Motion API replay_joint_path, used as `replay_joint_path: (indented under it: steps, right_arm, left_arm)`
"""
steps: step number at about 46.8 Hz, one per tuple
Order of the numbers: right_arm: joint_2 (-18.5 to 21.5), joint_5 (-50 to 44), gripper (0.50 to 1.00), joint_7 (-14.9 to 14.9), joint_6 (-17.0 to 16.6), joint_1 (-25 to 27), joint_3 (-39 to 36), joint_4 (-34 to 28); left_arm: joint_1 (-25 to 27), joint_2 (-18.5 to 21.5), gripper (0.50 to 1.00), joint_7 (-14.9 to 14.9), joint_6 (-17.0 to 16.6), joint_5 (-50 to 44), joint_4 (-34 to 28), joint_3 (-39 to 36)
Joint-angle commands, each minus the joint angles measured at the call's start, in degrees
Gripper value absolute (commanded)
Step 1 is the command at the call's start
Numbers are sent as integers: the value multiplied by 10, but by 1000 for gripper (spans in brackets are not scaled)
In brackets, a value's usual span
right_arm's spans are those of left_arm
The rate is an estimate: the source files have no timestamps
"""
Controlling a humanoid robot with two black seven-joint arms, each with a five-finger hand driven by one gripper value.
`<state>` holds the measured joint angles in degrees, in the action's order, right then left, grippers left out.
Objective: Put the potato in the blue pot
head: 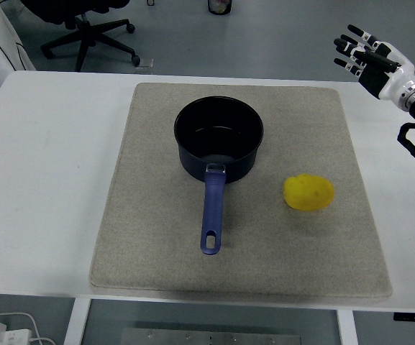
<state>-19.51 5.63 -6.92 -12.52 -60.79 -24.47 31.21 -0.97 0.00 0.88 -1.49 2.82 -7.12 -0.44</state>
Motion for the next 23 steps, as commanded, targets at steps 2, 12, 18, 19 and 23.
replay_joint_path:
  steps: [2, 12, 18, 19, 23]
  right_arm:
    - [0, -1, 930, 1, -9, -2, 0, 3]
    - [4, -38, 930, 0, -26, -5, 0, 3]
    - [10, -74, 930, 1, -27, -11, 0, 3]
    - [10, -78, 930, 1, -27, -11, 0, 3]
    - [10, -91, 930, 1, -28, -13, 1, 3]
  left_arm:
    - [0, 0, 996, 0, 0, 0, 0, 0]
    - [0, 0, 996, 0, 0, 0, 0, 0]
    - [0, 0, 996, 0, 0, 0, 0, 0]
    - [0, 0, 996, 0, 0, 0, 1, 0]
    - [0, 0, 996, 0, 0, 0, 0, 0]
